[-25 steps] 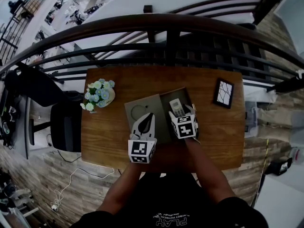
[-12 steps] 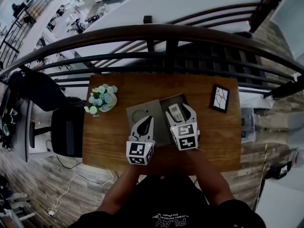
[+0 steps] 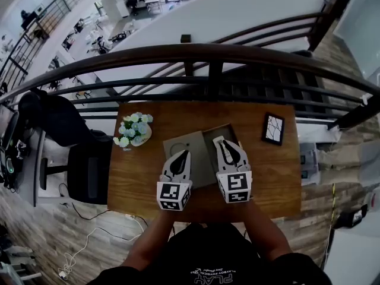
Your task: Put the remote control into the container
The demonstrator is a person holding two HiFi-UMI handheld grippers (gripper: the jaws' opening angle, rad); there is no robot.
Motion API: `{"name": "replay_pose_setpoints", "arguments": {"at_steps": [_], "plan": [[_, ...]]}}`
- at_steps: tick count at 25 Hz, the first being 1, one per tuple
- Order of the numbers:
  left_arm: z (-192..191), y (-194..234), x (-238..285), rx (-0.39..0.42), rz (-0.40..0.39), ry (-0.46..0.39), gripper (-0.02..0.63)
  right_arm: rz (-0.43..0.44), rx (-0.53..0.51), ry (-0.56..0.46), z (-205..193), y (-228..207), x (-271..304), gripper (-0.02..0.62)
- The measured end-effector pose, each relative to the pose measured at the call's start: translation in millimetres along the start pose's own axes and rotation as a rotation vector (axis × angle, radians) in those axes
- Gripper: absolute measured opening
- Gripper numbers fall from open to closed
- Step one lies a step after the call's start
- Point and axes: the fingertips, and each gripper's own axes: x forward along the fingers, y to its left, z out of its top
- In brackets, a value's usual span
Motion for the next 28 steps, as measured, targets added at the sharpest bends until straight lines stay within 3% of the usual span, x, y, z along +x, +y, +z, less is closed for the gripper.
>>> {"name": "replay_pose_setpoints", "arguments": {"at_steps": [4, 15, 28], "plan": [[14.4, 3.4, -16.7, 0.011, 0.003, -0.031, 0.009, -0.026, -0.018, -0.068, 19.7, 9.0, -18.4, 0.034], [49.1, -13.4, -63.8, 0.038, -0.024, -0.111, 0.009, -0.042, -0.066, -0.170, 41.9, 43.0, -69.7, 0.028], [66.3, -32.0, -99.9, 0.071, -0.050, -0.153, 0.008, -0.083, -0.077, -0.218, 54.9, 55.6, -110.2, 0.028]]}}
